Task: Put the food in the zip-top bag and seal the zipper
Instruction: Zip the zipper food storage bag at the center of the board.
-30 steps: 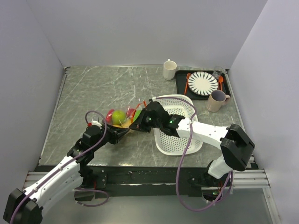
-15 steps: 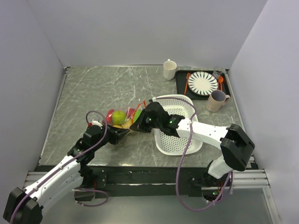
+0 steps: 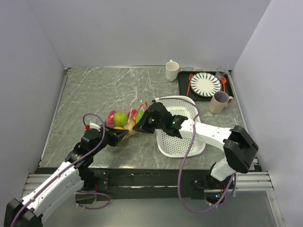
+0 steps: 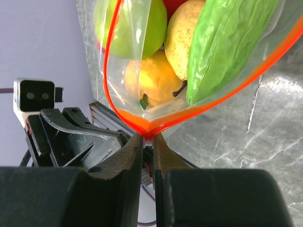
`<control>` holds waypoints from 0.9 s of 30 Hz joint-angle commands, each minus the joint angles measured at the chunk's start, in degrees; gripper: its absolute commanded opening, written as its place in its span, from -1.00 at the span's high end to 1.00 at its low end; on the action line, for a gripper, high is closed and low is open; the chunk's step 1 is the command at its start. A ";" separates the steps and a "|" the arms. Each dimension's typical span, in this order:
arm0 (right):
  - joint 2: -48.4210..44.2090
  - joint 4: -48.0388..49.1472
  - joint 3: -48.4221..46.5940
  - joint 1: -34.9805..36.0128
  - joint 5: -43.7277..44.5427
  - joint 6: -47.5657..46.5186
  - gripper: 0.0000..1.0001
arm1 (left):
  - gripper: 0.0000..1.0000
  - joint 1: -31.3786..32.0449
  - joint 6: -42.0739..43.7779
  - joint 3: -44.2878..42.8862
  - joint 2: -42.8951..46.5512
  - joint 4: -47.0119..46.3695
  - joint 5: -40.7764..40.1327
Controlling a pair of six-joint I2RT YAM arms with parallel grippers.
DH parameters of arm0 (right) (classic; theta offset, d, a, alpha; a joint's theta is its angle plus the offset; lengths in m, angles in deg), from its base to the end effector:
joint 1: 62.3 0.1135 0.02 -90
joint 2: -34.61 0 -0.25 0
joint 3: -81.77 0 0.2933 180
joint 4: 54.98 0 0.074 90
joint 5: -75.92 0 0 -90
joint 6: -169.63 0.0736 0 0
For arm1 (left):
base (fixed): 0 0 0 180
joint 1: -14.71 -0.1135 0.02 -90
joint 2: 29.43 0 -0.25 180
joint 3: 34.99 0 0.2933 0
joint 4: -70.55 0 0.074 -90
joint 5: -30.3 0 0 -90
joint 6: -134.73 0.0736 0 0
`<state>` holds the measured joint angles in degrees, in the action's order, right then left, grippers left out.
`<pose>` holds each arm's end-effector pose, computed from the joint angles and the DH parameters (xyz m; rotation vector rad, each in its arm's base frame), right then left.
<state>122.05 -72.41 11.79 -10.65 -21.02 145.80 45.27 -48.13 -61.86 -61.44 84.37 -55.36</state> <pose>0.2469 0.3265 0.1911 0.2359 2.4738 1.1876 0.2034 -0.1266 0.1719 -1.0954 1.9281 -1.4332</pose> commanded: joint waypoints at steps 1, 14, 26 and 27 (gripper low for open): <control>-2.45 1.76 -2.21 -1.03 -0.88 -0.61 0.92 | 0.99 0.02 1.01 0.57 0.89 -1.58 -0.21; -4.21 4.40 0.34 -0.86 -2.55 0.89 0.93 | -0.81 0.02 -3.29 3.47 -1.82 -14.74 3.04; -6.05 4.58 1.31 -0.42 -3.26 0.36 0.97 | 0.03 0.02 -6.28 1.18 -11.41 -22.15 2.34; -6.23 4.75 1.48 -0.33 -3.34 0.36 0.97 | 0.09 0.02 -6.63 1.18 -11.50 -22.50 1.91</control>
<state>119.62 -70.51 12.38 -11.32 -23.79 146.20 45.25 -53.55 -58.39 -72.23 67.17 -52.98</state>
